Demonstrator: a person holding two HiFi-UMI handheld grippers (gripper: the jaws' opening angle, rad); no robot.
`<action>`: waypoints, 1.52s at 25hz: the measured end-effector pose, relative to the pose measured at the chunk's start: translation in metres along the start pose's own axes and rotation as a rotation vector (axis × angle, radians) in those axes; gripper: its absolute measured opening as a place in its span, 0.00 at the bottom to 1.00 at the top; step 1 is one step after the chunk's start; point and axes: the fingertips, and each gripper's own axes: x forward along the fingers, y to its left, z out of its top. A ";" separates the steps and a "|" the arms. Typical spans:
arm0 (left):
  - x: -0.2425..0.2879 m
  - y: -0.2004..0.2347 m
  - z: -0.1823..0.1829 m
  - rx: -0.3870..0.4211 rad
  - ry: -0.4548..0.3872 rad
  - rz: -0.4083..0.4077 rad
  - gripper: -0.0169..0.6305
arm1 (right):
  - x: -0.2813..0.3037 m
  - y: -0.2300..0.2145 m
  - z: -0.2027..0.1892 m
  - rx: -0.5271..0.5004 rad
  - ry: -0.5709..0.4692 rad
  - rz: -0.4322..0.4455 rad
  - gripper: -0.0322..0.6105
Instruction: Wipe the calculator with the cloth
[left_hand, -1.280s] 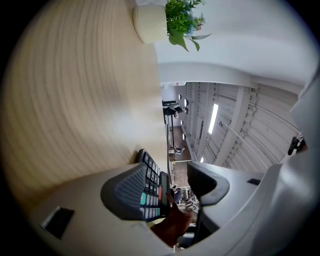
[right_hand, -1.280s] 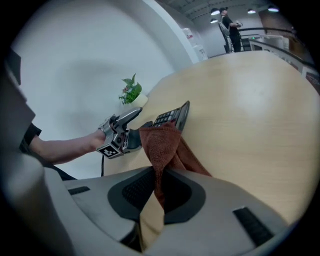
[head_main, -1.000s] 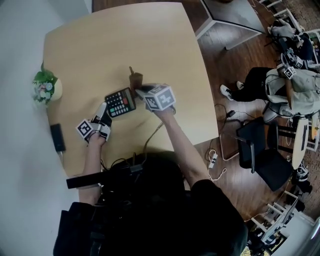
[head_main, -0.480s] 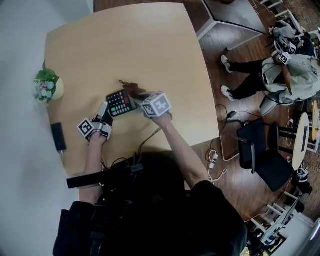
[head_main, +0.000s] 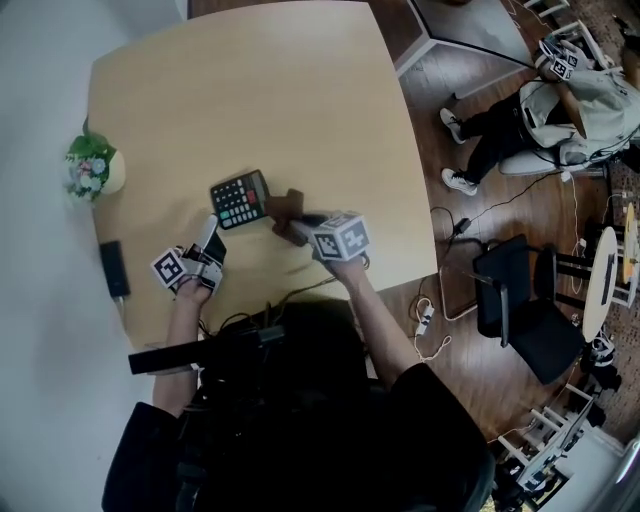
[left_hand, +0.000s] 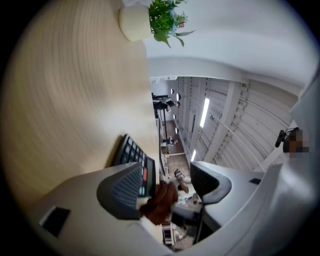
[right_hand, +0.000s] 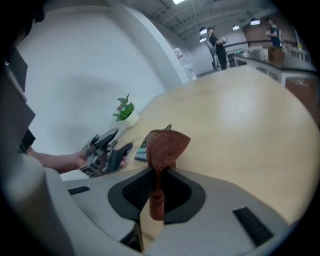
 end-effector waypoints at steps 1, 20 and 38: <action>0.000 -0.003 -0.018 -0.027 0.051 -0.004 0.48 | -0.002 -0.015 0.027 -0.037 -0.042 -0.046 0.11; 0.007 0.048 -0.001 -0.185 0.001 0.149 0.56 | 0.065 -0.012 0.041 -0.136 0.183 0.043 0.11; 0.011 0.053 0.012 -0.158 0.004 0.140 0.41 | 0.110 -0.035 0.091 0.002 0.047 0.021 0.12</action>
